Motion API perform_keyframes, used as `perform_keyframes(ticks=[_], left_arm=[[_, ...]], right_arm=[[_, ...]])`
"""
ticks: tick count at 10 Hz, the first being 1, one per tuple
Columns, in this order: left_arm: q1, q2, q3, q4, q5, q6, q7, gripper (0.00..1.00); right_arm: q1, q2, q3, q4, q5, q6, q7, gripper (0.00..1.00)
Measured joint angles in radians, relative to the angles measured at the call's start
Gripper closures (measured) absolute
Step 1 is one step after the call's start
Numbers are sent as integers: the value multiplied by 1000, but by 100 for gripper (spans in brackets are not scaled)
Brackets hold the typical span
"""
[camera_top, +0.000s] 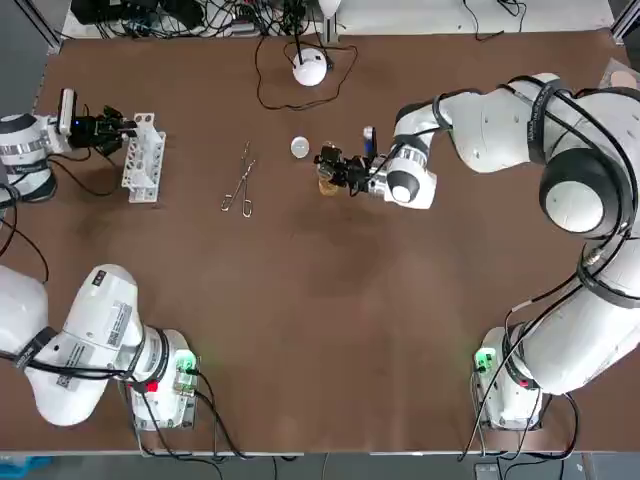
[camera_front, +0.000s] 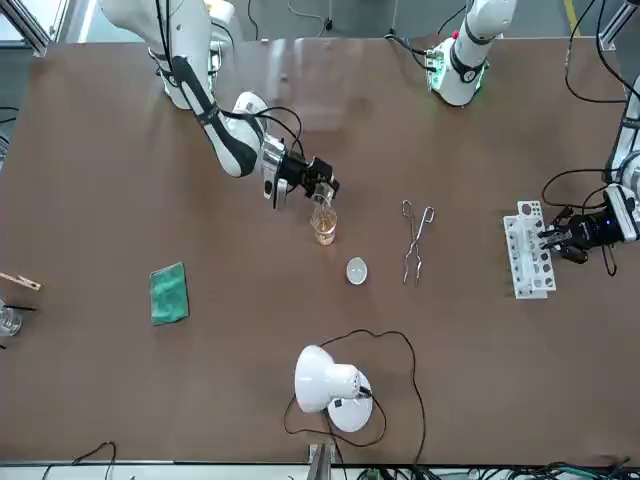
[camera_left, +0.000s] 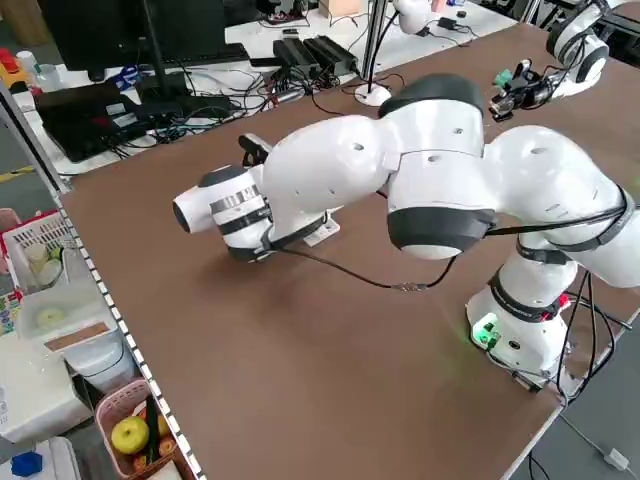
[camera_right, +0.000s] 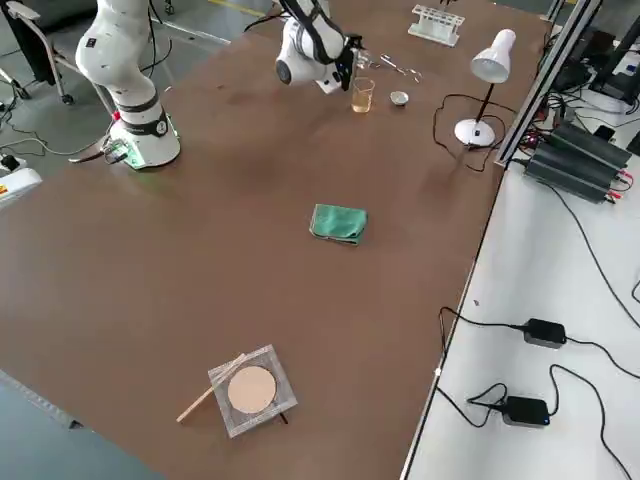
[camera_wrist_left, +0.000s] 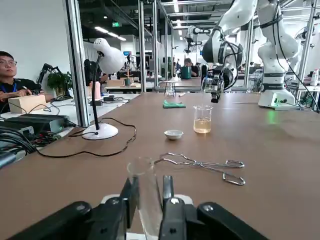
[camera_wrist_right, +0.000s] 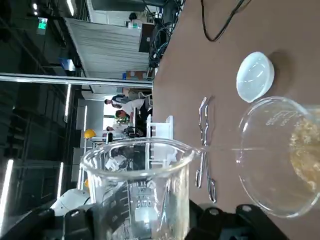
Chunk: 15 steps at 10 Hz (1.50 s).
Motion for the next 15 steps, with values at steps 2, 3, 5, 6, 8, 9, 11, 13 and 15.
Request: perform_keyframes(ticks=[2,3,5,6,8,9,11,13,15], left_arm=[[0,-5,-4,3,11,1,0,76],[0,-12,-4,3,24,3,0,76],[0,-25,-9,2,40,9,0,76],[0,-30,-10,-1,43,14,0,76],[0,-44,-11,-11,46,20,0,77],[0,-51,-11,-16,48,20,0,78],[-1,-59,-18,-31,52,26,0,78],[-1,-65,-30,-49,53,42,0,78],[-1,-68,-38,-63,53,57,0,78]], right_arm=[[0,0,0,2,0,1,29,59],[0,0,0,5,0,1,38,59],[0,0,-1,7,1,2,66,59],[0,0,-1,9,1,2,80,59],[0,0,-2,12,1,3,101,59],[0,0,-2,16,1,7,112,59],[0,0,-3,19,1,15,137,59],[0,0,-3,19,1,17,146,59],[0,0,-3,19,1,18,150,59]])
